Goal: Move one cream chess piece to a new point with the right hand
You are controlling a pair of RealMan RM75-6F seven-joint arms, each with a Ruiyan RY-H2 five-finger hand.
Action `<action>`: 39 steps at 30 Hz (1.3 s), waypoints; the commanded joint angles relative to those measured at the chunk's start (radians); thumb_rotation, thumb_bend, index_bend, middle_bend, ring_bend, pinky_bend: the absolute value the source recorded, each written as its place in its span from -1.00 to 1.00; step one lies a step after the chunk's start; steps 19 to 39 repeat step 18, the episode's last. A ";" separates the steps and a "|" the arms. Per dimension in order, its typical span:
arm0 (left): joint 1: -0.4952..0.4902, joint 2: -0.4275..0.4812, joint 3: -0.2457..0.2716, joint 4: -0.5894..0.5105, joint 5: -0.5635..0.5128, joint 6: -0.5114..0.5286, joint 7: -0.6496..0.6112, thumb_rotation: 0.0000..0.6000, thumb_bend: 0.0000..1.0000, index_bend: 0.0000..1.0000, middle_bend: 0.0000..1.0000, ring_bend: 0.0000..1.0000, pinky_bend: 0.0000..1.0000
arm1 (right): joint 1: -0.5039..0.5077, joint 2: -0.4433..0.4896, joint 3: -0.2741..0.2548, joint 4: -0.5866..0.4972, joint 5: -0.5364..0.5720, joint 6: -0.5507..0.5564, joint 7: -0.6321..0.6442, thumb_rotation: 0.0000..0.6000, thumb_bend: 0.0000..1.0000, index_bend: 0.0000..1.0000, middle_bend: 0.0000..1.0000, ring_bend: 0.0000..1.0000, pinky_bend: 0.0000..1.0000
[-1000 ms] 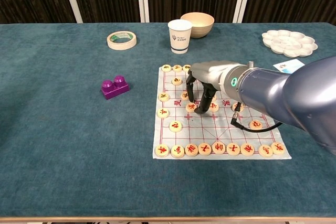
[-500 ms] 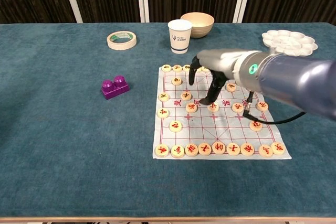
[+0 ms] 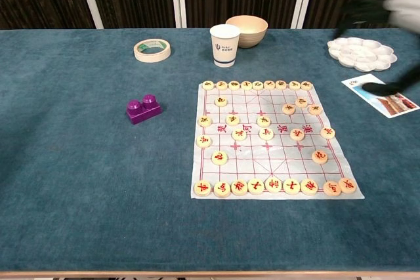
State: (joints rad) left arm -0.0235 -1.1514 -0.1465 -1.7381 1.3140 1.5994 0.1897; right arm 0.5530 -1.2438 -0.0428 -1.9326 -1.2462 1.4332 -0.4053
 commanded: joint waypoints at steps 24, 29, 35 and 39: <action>0.003 0.015 0.001 -0.003 -0.010 -0.012 -0.005 1.00 -1.00 -0.78 -1.00 -1.00 -1.00 | -0.414 -0.035 -0.071 0.332 -0.252 0.349 0.250 1.00 -0.24 -0.68 -1.00 -1.00 -0.83; 0.003 0.015 0.001 -0.003 -0.010 -0.012 -0.005 1.00 -1.00 -0.78 -1.00 -1.00 -1.00 | -0.414 -0.035 -0.071 0.332 -0.252 0.349 0.250 1.00 -0.24 -0.68 -1.00 -1.00 -0.83; 0.003 0.015 0.001 -0.003 -0.010 -0.012 -0.005 1.00 -1.00 -0.78 -1.00 -1.00 -1.00 | -0.414 -0.035 -0.071 0.332 -0.252 0.349 0.250 1.00 -0.24 -0.68 -1.00 -1.00 -0.83; 0.003 0.015 0.001 -0.003 -0.010 -0.012 -0.005 1.00 -1.00 -0.78 -1.00 -1.00 -1.00 | -0.414 -0.035 -0.071 0.332 -0.252 0.349 0.250 1.00 -0.24 -0.68 -1.00 -1.00 -0.83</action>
